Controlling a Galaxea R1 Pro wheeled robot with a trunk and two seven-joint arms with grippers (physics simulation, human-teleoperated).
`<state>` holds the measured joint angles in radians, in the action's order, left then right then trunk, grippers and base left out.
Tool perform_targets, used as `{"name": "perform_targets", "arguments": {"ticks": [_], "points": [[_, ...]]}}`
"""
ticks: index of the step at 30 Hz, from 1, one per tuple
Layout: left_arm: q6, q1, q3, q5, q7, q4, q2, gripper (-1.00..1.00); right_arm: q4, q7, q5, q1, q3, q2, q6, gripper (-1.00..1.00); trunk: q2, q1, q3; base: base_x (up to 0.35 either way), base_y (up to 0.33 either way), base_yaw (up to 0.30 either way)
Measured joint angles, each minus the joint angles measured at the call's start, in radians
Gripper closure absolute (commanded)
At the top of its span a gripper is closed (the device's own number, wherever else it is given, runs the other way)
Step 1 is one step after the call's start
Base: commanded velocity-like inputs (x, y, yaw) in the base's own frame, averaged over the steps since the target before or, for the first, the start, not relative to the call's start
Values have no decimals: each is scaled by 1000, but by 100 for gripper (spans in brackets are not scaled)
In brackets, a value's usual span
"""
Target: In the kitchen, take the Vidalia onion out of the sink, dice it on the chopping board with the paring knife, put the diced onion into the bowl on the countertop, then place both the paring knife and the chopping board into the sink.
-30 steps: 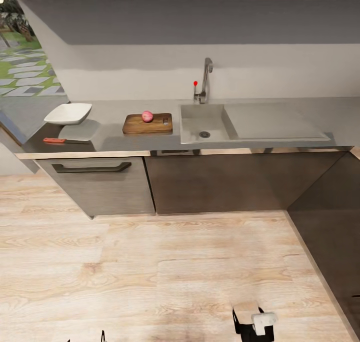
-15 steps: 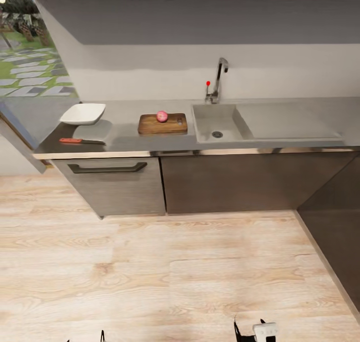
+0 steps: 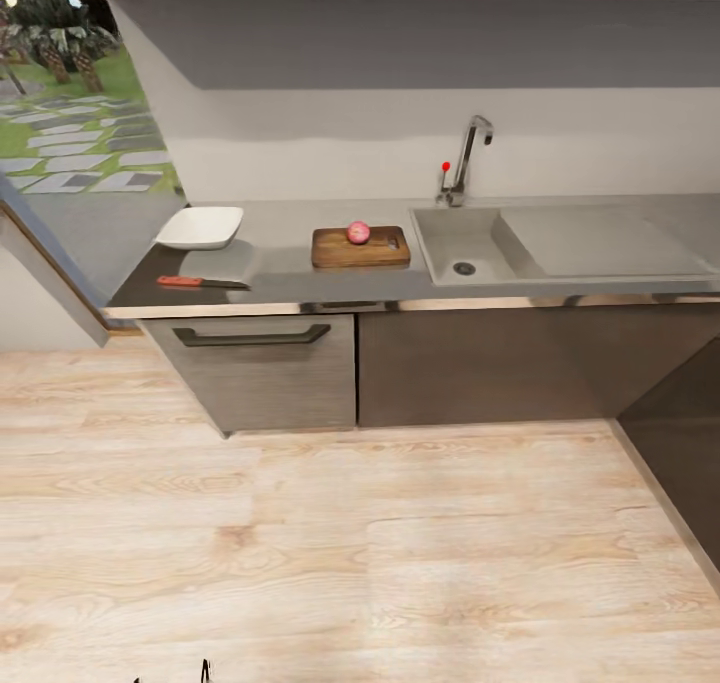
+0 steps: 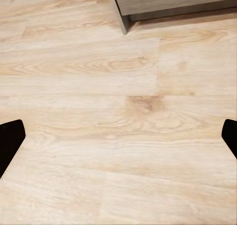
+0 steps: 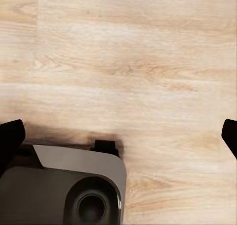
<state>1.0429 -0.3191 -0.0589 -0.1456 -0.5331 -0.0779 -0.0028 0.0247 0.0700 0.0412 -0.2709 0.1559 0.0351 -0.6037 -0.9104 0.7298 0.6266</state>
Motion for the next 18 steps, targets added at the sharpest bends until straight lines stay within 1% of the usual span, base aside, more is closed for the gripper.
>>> {"name": "perform_targets", "arguments": {"ticks": [18], "points": [[-1,0,0,0,-1,0,0,-100,-4,-2,0,0,0,-6,2,-100,0,0,0,0,294,0]]}}
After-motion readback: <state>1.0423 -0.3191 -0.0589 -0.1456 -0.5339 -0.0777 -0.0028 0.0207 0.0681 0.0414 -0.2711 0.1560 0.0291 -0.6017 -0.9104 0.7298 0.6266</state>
